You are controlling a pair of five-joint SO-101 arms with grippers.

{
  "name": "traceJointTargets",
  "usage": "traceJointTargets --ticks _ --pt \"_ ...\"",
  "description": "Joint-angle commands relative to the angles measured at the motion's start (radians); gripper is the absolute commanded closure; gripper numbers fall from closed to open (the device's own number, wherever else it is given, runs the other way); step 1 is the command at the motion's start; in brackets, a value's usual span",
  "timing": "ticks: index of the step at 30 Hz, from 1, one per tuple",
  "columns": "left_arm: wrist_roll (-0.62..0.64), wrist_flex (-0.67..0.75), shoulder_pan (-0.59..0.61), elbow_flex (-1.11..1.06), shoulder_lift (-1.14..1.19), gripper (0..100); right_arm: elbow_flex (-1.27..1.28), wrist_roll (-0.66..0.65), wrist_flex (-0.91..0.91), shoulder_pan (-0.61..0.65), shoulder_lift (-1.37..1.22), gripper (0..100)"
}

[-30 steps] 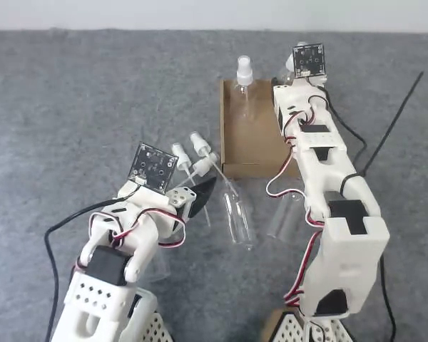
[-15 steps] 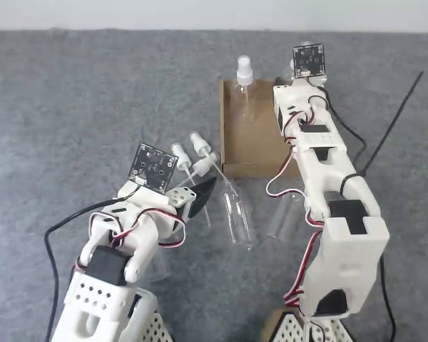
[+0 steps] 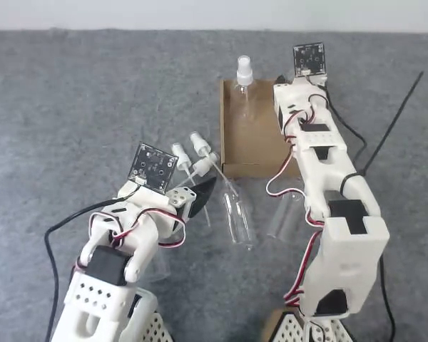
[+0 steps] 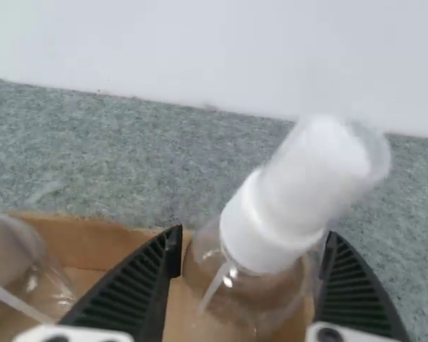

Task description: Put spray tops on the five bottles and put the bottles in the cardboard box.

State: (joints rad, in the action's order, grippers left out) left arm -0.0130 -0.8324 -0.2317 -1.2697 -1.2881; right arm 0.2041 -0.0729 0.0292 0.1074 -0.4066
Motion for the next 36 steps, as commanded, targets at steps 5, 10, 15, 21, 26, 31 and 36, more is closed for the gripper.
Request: traceJointTargets --ticks 5,10,15,21,26,31,36 --pt "-0.002 0.031 0.008 0.008 -0.017 73 -0.236 0.003 -0.142 -0.002 0.033 75.0" --pt "-0.002 0.031 0.008 0.008 -0.017 73 -0.508 0.006 -0.449 -0.022 0.033 75.0" --pt "-0.003 0.031 0.008 0.008 -0.017 73 -0.75 0.009 -0.796 -0.041 0.033 75.2" --pt "-0.003 0.031 0.009 0.008 -0.017 73 -0.977 0.009 -1.198 -0.004 0.056 75.2" --pt "-0.002 0.031 0.009 0.008 -0.017 73 -1.066 0.009 -1.488 0.054 0.16 75.3" --pt "0.0 0.031 0.009 0.008 -0.017 73 -1.066 0.003 -1.735 0.087 0.265 75.3" --pt "0.0 0.031 0.009 0.008 -0.017 73 -0.936 0.0 -1.828 0.054 0.361 76.4"
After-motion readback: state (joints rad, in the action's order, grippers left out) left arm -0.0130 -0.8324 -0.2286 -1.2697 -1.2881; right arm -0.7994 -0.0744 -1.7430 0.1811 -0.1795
